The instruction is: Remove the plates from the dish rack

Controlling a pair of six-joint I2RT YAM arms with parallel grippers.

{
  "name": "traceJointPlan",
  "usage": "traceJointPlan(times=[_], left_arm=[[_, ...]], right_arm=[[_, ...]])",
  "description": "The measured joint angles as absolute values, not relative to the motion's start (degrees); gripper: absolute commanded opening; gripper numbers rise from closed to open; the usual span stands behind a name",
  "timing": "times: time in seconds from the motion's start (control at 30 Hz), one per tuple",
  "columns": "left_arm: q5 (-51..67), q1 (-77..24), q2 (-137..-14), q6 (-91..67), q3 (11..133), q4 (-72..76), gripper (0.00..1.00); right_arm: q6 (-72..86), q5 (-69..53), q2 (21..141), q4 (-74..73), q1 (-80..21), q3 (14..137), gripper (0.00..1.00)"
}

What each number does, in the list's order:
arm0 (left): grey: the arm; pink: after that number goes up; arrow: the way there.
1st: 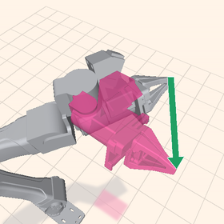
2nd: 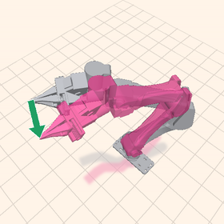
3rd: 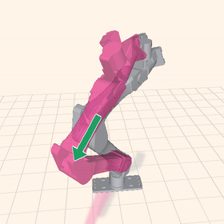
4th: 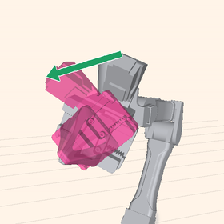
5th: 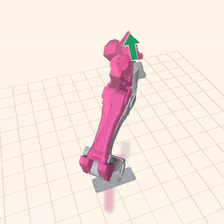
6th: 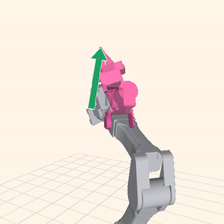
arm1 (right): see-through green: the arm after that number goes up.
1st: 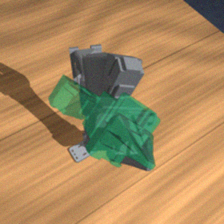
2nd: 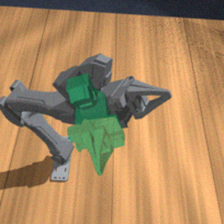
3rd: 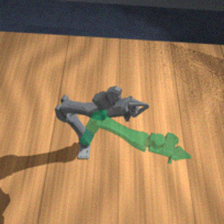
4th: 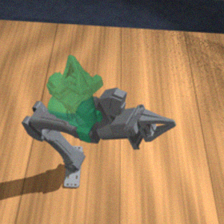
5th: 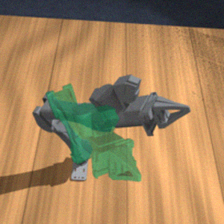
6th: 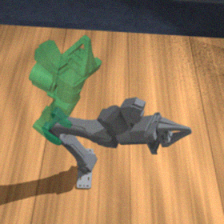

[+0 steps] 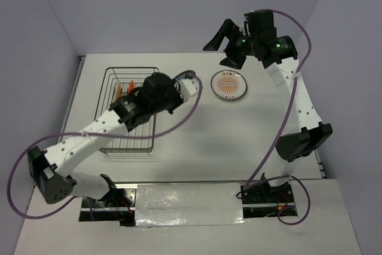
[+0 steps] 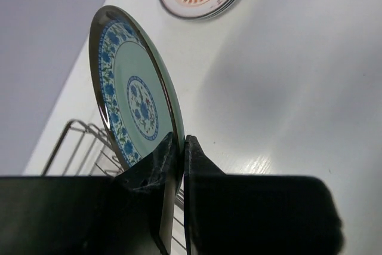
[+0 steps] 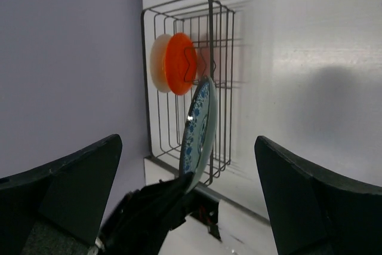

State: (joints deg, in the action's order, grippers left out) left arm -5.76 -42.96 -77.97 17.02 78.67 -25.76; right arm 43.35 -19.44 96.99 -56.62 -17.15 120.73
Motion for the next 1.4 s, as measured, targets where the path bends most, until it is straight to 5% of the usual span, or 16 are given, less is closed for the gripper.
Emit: traceJointPlan(times=[0.27,0.37,0.4,0.43,0.47,0.5,0.53,0.83,1.17,1.2,1.33,1.4], left_arm=[[-8.1,-50.2,-70.5,31.5,70.6,-16.1,0.00],[-9.4,-51.3,-71.4,34.3,71.8,-15.9,0.00],[-9.6,-51.7,-71.7,34.8,72.0,-15.8,0.06],[-9.9,-52.0,-72.0,34.8,72.2,-16.2,0.25],[-10.2,-52.1,-72.1,35.2,72.1,-17.9,0.35],[-9.9,-52.3,-72.4,35.4,71.9,-18.7,0.84],[-10.9,-52.7,-73.0,35.8,71.9,-18.3,0.99],[-22.5,-45.6,-76.1,19.6,77.0,-21.4,0.99],[-25.5,-28.1,-76.8,-5.1,85.6,-37.1,1.00],[-25.1,-27.0,-76.5,-6.7,85.6,-38.1,0.99],[-22.3,-21.5,-75.3,-11.1,84.5,-40.9,1.00],[-20.9,-18.9,-74.6,-12.8,83.4,-41.8,0.99]], right_arm=[[45.1,-22.9,97.8,-54.8,-22.4,111.5,0.86],[45.4,-23.3,97.8,-53.1,-25.7,106.4,0.57],[45.5,-23.6,97.7,-52.2,-26.3,104.9,0.26],[46.1,-24.2,97.6,-51.0,-27.1,103.2,0.08],[47.1,-24.4,97.3,-49.3,-27.4,101.7,0.00],[48.5,-24.9,96.9,-47.5,-27.4,100.4,0.00],[48.6,-23.7,96.6,-47.1,-27.4,99.9,0.00],[43.0,-17.0,94.5,-39.2,-12.5,92.5,0.00],[31.9,-14.8,109.3,-30.6,1.1,88.9,0.09],[31.1,-15.1,110.4,-30.5,1.3,88.9,0.12],[28.7,-15.7,113.9,-30.3,1.5,89.1,0.64],[27.6,-14.7,115.2,-31.8,1.5,89.8,0.70]])
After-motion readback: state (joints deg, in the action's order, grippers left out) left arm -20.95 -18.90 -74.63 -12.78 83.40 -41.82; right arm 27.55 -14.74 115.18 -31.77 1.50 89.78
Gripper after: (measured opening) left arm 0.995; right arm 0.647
